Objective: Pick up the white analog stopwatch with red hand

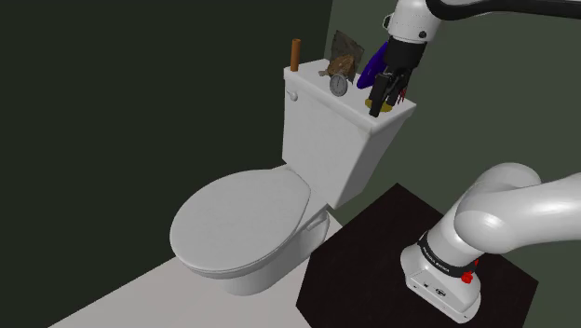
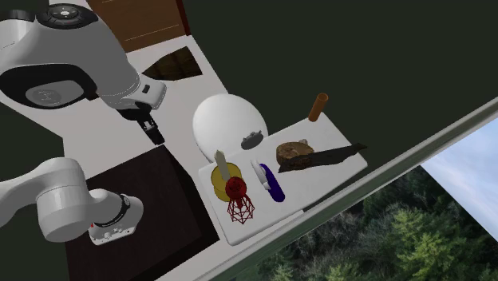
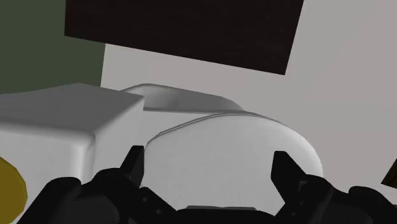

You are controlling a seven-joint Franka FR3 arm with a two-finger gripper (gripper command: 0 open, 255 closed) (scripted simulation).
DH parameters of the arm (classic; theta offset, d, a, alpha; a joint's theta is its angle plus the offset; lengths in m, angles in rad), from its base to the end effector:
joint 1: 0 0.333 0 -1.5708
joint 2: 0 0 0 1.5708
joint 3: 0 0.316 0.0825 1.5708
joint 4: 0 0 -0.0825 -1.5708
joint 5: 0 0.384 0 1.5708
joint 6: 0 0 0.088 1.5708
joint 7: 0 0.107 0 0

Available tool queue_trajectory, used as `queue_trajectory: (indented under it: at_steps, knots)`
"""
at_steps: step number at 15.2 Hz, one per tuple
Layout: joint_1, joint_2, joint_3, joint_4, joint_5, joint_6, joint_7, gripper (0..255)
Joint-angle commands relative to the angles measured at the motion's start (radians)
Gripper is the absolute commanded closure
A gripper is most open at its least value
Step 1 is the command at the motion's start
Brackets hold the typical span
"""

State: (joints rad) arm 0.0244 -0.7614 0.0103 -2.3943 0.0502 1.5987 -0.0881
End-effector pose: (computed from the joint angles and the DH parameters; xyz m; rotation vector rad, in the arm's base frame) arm 0.3140 0.0169 0.5673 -3.0918 -0.1820 0.0511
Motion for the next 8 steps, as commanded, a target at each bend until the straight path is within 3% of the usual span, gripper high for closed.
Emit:
queue_trajectory:
  at_steps: [1, 8]
  knots:
    - [0.0, 0.0, 0.0, 0.0, 0.0, 0.0, 0.0, 0]
    - [-0.042, 0.224, -0.041, 0.122, -0.047, 0.142, -0.021, 0]
